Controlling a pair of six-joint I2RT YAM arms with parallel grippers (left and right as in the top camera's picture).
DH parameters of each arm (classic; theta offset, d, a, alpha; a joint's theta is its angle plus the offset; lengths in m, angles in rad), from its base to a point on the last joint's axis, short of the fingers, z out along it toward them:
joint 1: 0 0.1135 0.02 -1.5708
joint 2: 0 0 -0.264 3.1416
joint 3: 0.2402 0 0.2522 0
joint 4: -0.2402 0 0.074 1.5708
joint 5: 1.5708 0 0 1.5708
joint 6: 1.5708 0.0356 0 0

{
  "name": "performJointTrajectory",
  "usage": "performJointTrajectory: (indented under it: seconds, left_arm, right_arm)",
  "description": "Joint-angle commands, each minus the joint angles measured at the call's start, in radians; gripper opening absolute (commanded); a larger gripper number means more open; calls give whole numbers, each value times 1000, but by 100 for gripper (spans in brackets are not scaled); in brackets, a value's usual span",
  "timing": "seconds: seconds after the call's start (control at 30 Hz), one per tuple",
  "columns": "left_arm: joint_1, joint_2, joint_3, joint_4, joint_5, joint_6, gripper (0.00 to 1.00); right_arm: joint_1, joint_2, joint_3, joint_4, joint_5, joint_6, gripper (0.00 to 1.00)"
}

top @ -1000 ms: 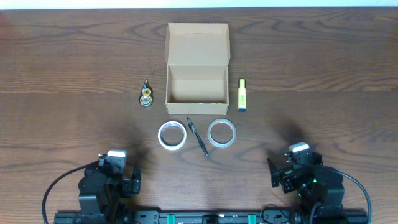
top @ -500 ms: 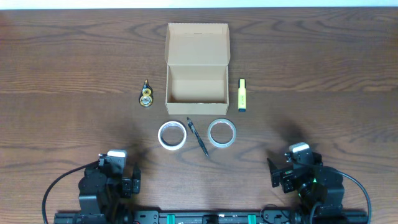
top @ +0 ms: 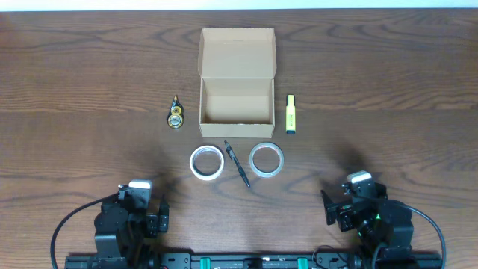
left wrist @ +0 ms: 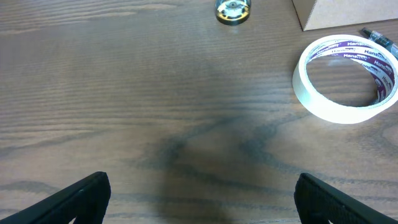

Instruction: Pack container

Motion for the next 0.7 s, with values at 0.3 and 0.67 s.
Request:
performJointTrajectory:
  seconds: [0.3, 0.67]
  left_arm:
    - [-4, -6, -14, -48, -11, 14, 96]
    - [-4, -6, -14, -48, -11, 14, 95]
  right_arm:
    - [8, -7, -8, 0, 6, 14, 99]
    - [8, 293, 248, 38, -13, 81, 99]
